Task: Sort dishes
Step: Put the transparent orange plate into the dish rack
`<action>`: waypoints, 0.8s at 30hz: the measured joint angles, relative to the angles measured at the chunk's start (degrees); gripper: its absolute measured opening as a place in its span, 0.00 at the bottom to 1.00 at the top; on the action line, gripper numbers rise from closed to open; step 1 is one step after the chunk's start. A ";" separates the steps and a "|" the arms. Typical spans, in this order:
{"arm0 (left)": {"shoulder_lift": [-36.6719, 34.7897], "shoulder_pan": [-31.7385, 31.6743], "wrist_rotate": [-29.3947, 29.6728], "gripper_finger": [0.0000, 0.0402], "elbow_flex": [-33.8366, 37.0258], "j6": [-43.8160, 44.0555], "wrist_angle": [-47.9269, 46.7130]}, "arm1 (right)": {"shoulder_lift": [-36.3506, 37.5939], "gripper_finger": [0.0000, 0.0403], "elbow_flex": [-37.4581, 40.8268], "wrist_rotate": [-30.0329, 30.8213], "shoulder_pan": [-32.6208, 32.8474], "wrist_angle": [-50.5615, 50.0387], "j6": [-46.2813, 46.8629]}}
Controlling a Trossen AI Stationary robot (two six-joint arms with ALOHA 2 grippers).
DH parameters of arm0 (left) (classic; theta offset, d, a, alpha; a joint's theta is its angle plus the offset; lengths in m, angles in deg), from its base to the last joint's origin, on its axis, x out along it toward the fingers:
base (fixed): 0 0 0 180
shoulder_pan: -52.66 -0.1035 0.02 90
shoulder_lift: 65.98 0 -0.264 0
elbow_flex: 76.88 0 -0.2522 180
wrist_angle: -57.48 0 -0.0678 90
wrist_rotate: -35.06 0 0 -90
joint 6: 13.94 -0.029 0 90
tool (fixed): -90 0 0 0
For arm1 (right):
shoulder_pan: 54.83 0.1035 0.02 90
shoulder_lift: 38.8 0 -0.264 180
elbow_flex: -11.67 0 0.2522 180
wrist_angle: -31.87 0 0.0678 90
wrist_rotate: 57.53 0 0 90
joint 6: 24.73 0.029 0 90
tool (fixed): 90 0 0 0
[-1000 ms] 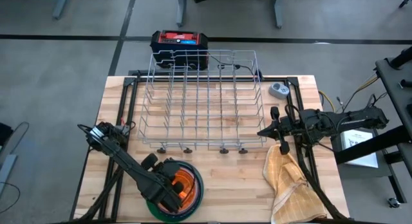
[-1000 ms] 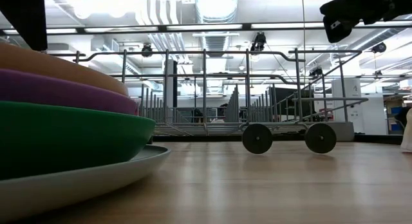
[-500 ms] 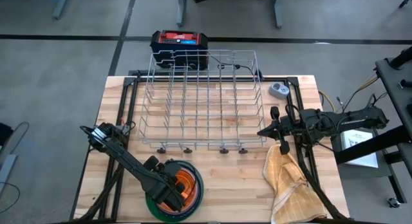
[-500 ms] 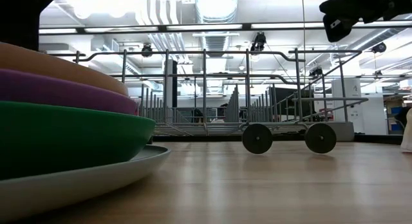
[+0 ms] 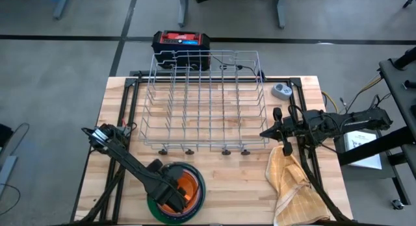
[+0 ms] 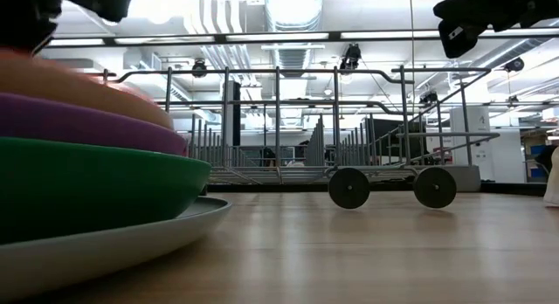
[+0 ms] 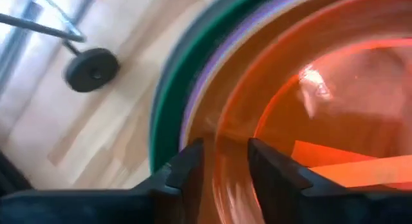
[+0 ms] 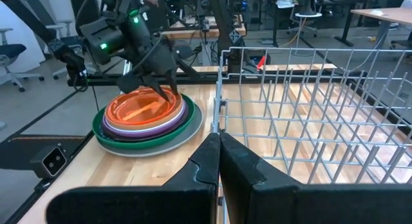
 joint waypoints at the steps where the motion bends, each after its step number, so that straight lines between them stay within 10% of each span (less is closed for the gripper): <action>1: 0.01 0.00 -0.63 0.22 0.15 -0.67 0.15 | 0.00 0.01 0.00 0.00 0.00 0.00 0.02; 6: 0.04 -0.04 -1.72 0.02 -1.24 -2.81 -1.75 | 0.02 0.01 -0.02 0.00 -0.01 0.00 -0.11; 24: 0.00 1.69 6.24 0.00 -18.85 -6.16 -16.74 | 0.02 0.01 -0.02 0.00 -0.01 0.00 -0.24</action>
